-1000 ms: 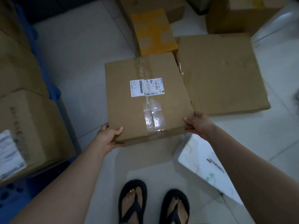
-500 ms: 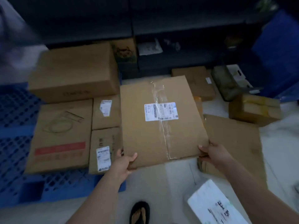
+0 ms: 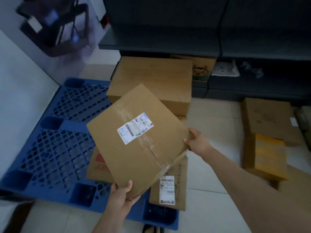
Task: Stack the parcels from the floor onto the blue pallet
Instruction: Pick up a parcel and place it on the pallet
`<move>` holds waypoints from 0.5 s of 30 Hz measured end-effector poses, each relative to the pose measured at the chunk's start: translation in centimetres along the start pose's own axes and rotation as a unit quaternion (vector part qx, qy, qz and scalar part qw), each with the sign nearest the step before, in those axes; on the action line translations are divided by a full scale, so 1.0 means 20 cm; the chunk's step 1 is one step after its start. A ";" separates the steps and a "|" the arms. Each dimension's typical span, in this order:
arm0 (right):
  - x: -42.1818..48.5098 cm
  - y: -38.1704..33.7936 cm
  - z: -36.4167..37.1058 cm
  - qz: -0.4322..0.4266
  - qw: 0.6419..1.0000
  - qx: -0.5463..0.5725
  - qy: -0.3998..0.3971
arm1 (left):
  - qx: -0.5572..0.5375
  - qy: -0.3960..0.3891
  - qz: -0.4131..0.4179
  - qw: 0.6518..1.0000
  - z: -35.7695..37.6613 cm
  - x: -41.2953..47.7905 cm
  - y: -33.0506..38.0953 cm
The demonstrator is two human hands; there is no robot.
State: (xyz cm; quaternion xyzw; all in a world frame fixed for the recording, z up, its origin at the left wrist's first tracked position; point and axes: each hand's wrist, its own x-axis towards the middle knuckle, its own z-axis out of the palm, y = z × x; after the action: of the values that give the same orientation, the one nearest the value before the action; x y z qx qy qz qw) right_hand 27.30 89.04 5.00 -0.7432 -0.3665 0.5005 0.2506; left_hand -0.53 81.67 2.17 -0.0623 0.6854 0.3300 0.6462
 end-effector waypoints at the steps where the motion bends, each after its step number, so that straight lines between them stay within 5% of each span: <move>1: 0.10 -0.07 0.10 -0.014 1.000 -0.015 -0.007 | -0.003 0.006 0.006 1.000 -0.02 0.08 0.08; 4: 0.39 -0.23 0.32 -0.039 0.998 -0.047 0.005 | 0.079 -0.010 0.015 0.997 -0.03 0.30 0.27; 8: 0.60 -0.22 0.53 -0.011 1.000 0.021 0.009 | 0.355 -0.065 -0.060 0.931 0.02 0.48 0.37; 11: 0.59 -0.06 0.66 0.061 0.998 0.018 -0.018 | 0.333 -0.020 -0.103 0.937 0.00 0.61 0.43; 15: 0.54 0.07 0.77 0.124 0.990 -0.026 -0.063 | 0.235 0.069 -0.047 0.968 -0.10 0.80 0.48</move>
State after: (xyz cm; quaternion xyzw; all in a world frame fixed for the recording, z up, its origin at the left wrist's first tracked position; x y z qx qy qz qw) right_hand 15.81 96.82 -7.84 -0.7562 -0.2995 0.5640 0.1429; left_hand -9.67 93.39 -9.12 0.0367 0.7831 0.1234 0.6084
